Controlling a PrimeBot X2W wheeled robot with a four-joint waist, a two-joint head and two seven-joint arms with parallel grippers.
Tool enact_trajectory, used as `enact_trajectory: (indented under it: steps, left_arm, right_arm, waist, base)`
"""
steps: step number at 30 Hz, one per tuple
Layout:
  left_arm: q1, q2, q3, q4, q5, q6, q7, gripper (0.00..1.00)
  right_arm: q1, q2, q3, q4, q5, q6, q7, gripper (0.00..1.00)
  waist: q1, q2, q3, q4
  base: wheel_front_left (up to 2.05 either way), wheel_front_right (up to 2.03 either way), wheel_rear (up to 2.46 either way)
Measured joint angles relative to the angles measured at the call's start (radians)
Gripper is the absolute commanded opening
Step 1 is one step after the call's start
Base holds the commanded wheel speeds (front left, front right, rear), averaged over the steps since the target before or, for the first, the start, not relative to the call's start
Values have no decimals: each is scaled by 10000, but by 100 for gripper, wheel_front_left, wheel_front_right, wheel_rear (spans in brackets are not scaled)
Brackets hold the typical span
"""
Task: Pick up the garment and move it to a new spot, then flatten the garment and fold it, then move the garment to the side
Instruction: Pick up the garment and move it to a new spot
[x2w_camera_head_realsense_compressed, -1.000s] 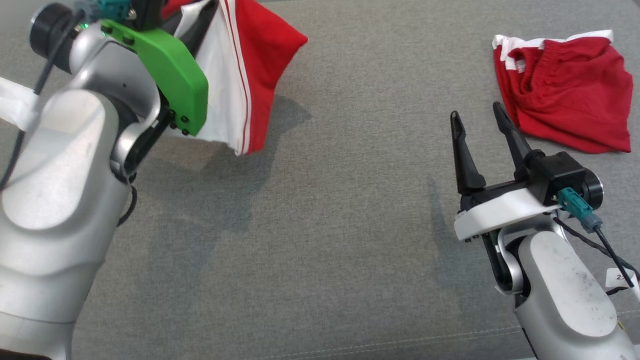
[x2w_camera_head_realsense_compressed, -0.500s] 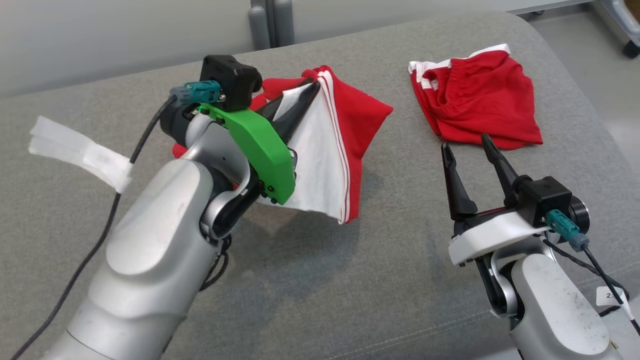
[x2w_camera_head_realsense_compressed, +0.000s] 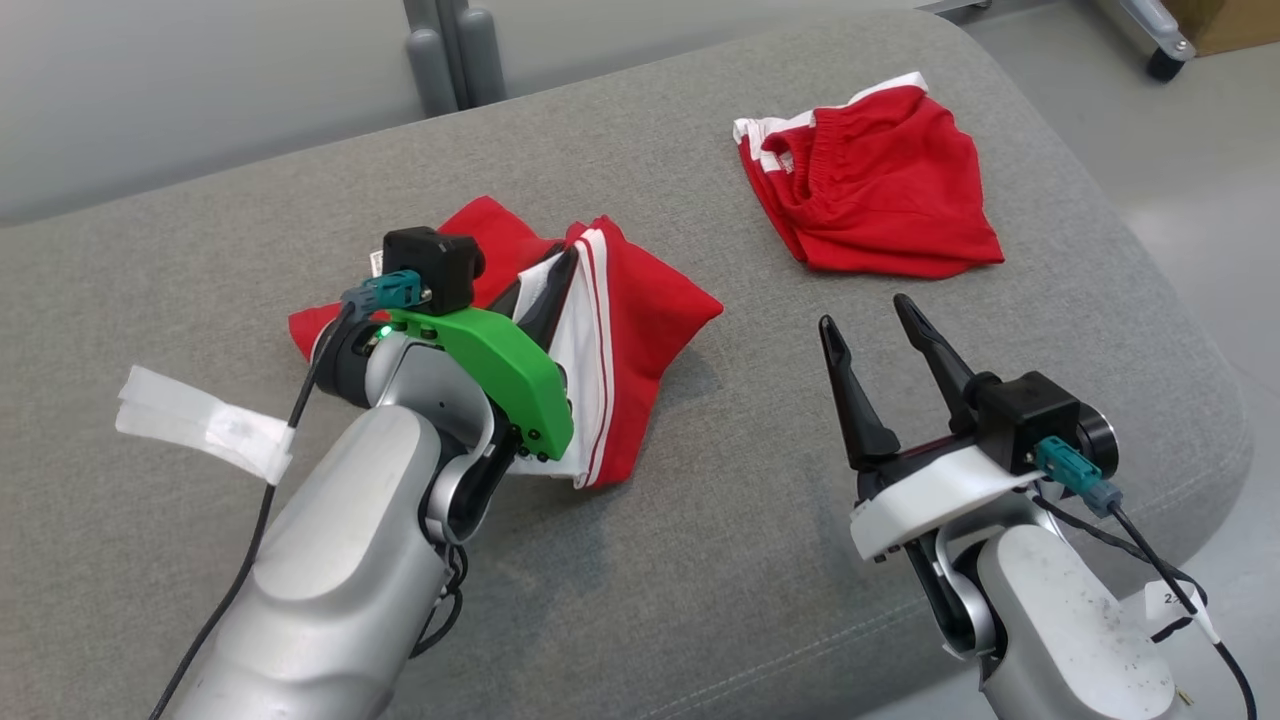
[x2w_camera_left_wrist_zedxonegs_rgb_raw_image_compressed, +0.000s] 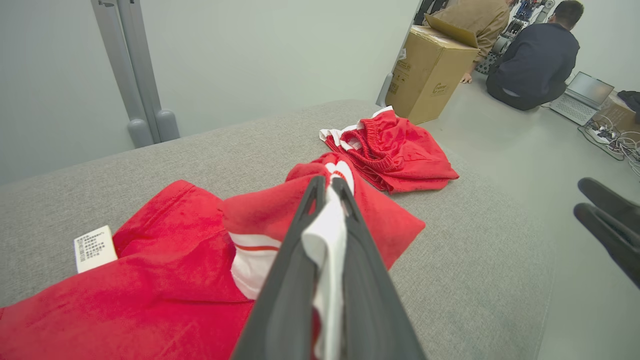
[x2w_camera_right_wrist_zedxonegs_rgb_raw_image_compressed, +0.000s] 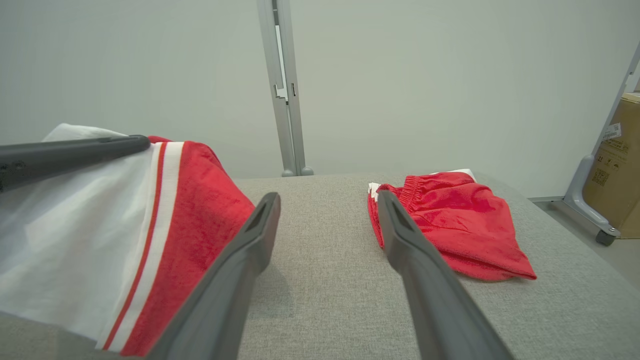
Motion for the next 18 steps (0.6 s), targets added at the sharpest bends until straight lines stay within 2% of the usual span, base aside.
enact_trajectory:
  steps: [1, 2, 8, 13, 15, 18]
  left_arm:
    - [2, -4, 13, 73, 0, 79, -104, 97]
    - [2, -8, 12, 142, 0, 136, -180, 100]
    - [5, -119, -451, 320, -261, 90, -648, 100]
    - [43, -130, -1202, 330, -474, -167, -673, 100]
    - [40, -119, -1549, 163, -865, -301, -786, 100]
    - [5, -121, -1737, -23, -897, -328, -1011, 100]
  right_arm:
    - [-7, 27, 36, 40, 4, 0, 0, 100]
    - [-19, 38, 61, 84, 12, 4, 0, 100]
    - [-165, 56, 13, 305, 107, 69, -2, 100]
    - [-171, 44, -487, 359, 163, -111, -21, 100]
    - [-171, -15, -719, 355, 163, -119, -58, 100]
    - [-170, -79, -857, 355, 163, -121, -59, 100]
  waist:
    - [0, 0, 21, -73]
    - [0, 0, 42, -149]
    - [0, 0, 166, -602]
    - [0, 0, 261, -913]
    - [0, 0, 331, -964]
    - [0, 0, 401, -936]
  base:
    - [0, 0, 0]
    - [0, 0, 0]
    - [0, 0, 0]
    - [0, 0, 0]
    - [0, 0, 0]
    - [0, 0, 0]
